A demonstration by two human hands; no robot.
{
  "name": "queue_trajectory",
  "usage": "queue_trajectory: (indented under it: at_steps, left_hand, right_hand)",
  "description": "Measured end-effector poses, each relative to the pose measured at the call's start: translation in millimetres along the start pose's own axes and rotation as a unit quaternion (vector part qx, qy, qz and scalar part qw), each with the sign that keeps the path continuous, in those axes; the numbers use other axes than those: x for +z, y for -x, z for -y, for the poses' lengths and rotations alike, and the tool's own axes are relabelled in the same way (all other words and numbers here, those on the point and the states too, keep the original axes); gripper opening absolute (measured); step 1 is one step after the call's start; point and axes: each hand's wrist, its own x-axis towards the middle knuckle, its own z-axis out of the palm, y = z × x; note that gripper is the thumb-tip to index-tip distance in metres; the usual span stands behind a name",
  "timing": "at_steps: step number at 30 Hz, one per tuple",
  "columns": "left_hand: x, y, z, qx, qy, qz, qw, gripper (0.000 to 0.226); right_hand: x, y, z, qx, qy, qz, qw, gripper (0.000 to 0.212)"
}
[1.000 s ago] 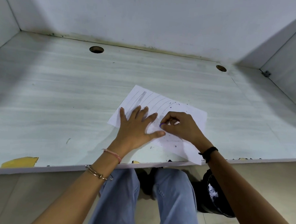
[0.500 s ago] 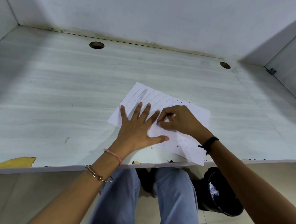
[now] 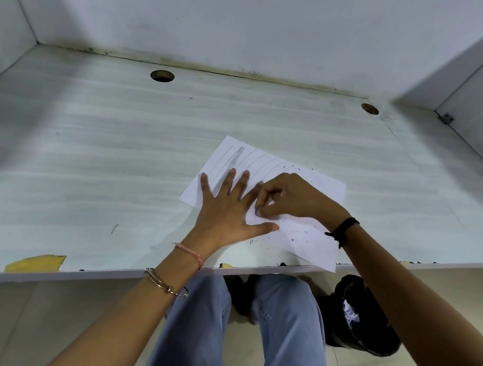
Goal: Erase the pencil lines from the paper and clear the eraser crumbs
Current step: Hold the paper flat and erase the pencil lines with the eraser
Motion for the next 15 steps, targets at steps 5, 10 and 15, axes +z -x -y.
queue_trajectory:
  at_steps: [5,10,15]
  left_hand:
    - [-1.4,0.0,-1.0,-0.002,-0.007,0.003,1.000,0.098]
    - [-0.7,0.2,0.0,-0.002,-0.002,0.003,1.000,0.097]
    - [-0.6,-0.2,-0.4,0.003,0.004,0.004,1.000,0.095]
  right_hand:
    - [0.5,-1.7,-6.6,-0.015,-0.005,-0.108,0.994,0.004]
    - [3.5,0.1,-8.9,-0.025,-0.009,-0.100,0.995,0.003]
    - [0.4,-3.7,-3.2,-0.012,0.021,-0.014,1.000,0.012]
